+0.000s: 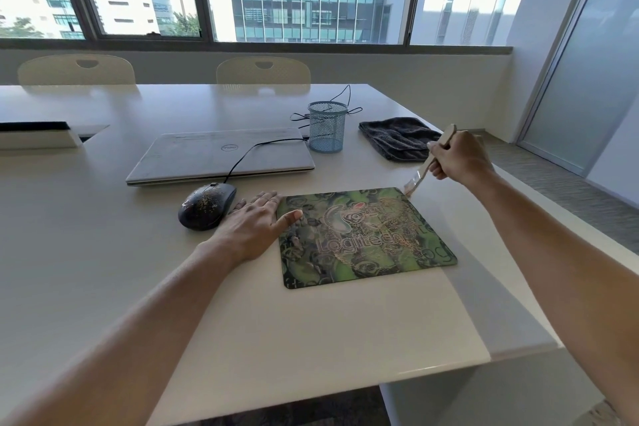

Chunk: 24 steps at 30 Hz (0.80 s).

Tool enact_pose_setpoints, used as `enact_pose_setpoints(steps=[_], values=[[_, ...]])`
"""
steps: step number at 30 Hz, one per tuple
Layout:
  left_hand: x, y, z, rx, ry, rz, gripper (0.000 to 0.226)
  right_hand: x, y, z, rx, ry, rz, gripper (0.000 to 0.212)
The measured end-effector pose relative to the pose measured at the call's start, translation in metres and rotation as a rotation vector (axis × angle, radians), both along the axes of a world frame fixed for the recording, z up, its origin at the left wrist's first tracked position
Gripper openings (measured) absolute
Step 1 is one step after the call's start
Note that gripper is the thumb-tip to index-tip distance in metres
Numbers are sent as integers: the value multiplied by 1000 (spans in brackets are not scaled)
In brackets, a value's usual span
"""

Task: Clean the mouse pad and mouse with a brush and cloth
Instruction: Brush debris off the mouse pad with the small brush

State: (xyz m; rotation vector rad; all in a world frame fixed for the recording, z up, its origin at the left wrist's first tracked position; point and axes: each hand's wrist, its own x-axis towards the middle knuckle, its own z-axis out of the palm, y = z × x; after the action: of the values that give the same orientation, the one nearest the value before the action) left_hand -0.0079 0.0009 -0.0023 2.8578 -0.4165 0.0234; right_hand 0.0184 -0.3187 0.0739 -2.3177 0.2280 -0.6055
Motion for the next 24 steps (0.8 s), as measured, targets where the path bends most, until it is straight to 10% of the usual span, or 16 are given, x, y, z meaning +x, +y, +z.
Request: enact_pose_setpoints(steps=[24], values=[[2,2,-2,-5,-8,-4,71,-21,74,4,74,-43,242,32]])
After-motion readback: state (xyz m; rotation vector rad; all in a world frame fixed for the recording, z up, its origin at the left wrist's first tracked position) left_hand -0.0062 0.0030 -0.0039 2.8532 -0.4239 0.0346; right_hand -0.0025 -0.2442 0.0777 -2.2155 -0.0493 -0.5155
